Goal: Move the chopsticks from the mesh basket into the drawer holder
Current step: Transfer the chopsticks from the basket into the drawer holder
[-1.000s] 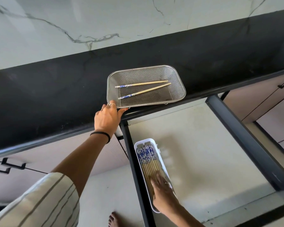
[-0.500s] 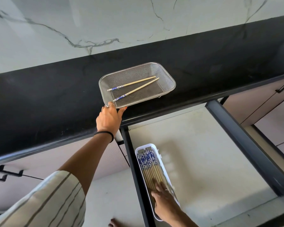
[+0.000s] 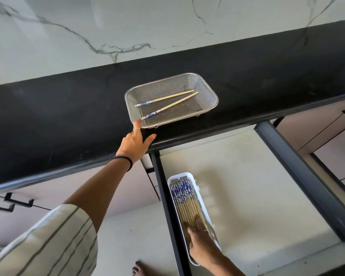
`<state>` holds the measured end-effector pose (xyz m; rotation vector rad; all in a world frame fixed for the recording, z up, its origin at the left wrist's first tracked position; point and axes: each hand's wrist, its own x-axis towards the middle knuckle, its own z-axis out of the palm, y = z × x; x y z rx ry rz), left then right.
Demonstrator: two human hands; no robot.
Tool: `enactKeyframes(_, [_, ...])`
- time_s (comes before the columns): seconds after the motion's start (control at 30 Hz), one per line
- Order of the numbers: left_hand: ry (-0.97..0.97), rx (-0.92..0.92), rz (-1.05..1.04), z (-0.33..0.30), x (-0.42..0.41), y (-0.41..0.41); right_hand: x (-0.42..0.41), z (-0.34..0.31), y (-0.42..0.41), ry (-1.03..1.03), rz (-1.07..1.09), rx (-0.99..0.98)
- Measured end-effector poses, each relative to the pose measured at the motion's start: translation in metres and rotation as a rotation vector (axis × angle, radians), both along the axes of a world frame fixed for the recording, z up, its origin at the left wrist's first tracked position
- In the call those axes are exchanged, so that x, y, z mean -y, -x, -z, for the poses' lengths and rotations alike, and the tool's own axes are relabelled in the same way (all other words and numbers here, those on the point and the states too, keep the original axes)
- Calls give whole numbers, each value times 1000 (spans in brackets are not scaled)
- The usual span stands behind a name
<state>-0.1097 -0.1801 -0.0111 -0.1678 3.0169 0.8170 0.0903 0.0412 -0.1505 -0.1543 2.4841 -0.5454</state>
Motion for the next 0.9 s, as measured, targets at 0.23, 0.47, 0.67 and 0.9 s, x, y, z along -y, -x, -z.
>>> enactKeyframes(0.23, [9, 81, 82, 1, 5, -10, -2, -5, -3, 16, 15, 33])
enactKeyframes(0.47, [6, 86, 104, -3, 2, -23, 4, -66, 30, 265, 2, -30])
enactKeyframes(0.67, [-4, 117, 78, -5, 3, -21, 12, -152, 110, 463, -24, -447])
enactKeyframes(0.9, [113, 65, -13, -1, 3, -16, 32, -203, 239, 348, -8, -660])
